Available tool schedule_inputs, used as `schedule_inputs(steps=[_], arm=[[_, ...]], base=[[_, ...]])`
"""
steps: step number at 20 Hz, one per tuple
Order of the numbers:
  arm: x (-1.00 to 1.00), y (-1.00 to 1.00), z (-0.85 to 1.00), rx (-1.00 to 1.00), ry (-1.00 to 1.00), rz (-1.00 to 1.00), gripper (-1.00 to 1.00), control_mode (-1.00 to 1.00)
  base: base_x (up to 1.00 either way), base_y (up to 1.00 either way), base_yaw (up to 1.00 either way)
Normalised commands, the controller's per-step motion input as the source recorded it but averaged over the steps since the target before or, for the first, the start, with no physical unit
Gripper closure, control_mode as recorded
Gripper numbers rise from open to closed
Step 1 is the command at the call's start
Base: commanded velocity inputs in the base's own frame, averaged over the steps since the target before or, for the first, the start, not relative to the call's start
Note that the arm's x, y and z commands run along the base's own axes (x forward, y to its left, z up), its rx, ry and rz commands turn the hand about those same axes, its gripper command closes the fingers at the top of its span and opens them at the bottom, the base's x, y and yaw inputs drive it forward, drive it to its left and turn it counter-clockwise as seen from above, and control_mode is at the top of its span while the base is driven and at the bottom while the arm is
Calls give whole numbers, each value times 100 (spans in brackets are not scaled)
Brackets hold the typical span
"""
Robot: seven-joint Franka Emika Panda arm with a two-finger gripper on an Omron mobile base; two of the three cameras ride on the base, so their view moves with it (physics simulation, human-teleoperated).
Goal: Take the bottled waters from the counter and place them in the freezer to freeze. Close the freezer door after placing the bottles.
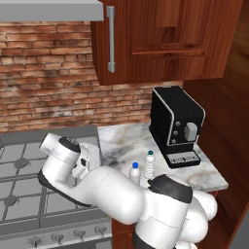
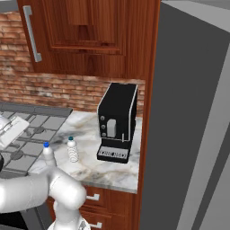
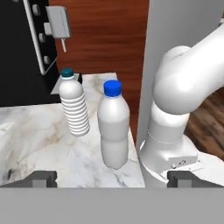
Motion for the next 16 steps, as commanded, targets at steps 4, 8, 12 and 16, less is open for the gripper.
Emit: schedule_inputs(steps=[4,8,12,16], arm=[[-12,-10,0,-16,0,-20,-100,-100],[5,-8,-12,-8,5,-7,-100,-100],[6,-17,-3,-5,3,-3,-100,-100],[0,-40,0,0,2,0,-100,-100]], base=[[0,0,0],[0,0,0],[0,0,0],[0,0,0]])
